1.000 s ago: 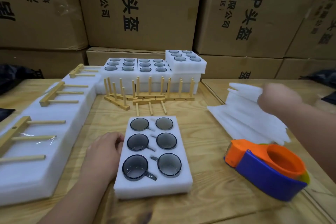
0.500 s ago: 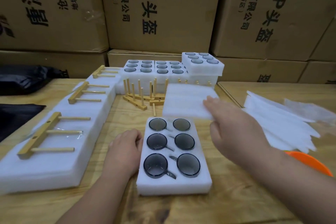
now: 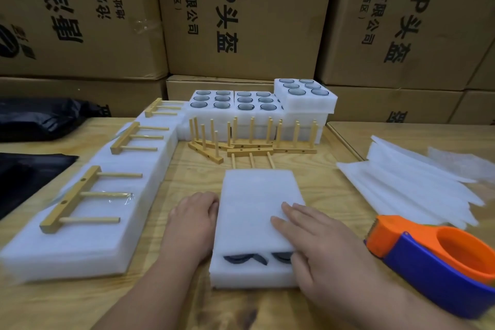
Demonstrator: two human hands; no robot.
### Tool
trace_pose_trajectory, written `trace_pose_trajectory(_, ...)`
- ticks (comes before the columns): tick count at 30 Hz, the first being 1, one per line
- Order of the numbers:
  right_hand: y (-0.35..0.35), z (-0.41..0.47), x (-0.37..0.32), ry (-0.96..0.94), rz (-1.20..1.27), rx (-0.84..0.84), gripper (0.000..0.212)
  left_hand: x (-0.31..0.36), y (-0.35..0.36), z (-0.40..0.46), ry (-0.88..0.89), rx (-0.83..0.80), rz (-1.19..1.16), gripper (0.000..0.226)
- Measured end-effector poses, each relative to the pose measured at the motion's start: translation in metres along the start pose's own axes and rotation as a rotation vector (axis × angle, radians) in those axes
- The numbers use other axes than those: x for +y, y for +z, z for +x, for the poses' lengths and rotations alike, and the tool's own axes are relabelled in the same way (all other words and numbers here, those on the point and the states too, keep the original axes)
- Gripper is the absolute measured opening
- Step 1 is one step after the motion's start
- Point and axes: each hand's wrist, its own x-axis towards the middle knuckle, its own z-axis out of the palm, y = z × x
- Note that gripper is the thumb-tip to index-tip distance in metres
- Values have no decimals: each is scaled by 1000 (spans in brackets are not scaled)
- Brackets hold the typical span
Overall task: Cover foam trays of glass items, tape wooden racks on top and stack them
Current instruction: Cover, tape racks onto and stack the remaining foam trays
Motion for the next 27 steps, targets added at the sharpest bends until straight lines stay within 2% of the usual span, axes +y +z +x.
trace_pose_trajectory(3,2,-2,-1,-14,-4,-26,55,-1,1,1,1,12,0,23)
trace_pose_trajectory(7,4,-7,1,-13,20,-58,62,-3,1,0,6,24,-17,25)
trace_pose_trajectory(11,3,-8,4,-33,66,-40,57,-2,-3,-4,33,47,-126,35)
trace_pose_trajectory(14,5,0,12,31,331,28,44,-3,-8,-8,61,27,-221,57)
trace_pose_trajectory(17,11,18,27,321,683,64,26,-3,-11,-10,124,-23,-277,63)
trace_pose_trajectory(19,22,28,39,542,920,22,31,-4,-11,-10,136,-50,-293,62)
trace_pose_trajectory(22,40,29,44,712,1308,-73,40,-5,-11,-10,119,-80,-337,57)
trace_pose_trajectory(24,50,27,44,677,1363,-57,37,-5,-11,-11,95,-92,-356,58)
trace_pose_trajectory(27,58,21,44,707,1346,83,36,-4,-13,-13,13,-135,-424,48)
